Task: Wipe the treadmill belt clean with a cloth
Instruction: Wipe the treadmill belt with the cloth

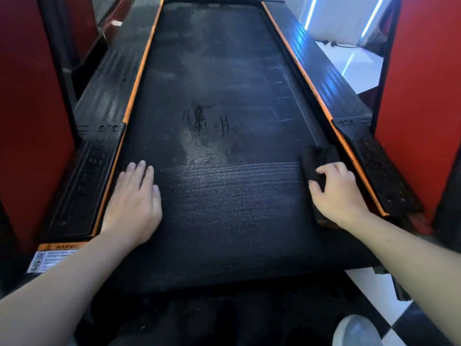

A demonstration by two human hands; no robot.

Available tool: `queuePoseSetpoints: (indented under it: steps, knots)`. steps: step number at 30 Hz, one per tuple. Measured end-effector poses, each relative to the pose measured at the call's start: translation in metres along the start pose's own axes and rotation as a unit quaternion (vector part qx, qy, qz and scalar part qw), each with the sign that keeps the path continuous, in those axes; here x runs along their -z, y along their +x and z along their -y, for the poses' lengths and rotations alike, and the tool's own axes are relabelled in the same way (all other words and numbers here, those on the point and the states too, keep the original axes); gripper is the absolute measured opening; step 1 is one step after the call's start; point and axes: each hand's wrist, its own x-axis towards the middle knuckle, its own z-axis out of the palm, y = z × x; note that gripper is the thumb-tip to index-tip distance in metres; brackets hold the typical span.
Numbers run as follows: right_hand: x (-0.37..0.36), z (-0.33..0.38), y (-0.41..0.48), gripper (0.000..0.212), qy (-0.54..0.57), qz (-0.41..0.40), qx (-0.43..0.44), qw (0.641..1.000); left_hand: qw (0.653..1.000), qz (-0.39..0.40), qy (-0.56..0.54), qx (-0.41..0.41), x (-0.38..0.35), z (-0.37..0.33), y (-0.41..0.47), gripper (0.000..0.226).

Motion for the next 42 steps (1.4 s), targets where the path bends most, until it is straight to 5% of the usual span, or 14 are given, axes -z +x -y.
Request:
queuePoseSetpoints:
  steps: [7,20,42]
  knots:
    - [-0.028,0.011,0.005,0.047,-0.041,-0.028,-0.001,0.999,0.995,0.079,-0.04,0.037,-0.035,-0.023,-0.019,0.062]
    - [-0.03,0.004,-0.008,0.053,-0.08,-0.031,0.018,0.996,0.995,0.09,-0.03,0.042,-0.035,-0.024,-0.035,0.075]
    - [-0.019,-0.006,-0.06,0.05,-0.08,-0.026,0.006,0.996,0.996,0.075,-0.005,0.039,-0.029,-0.031,-0.093,0.066]
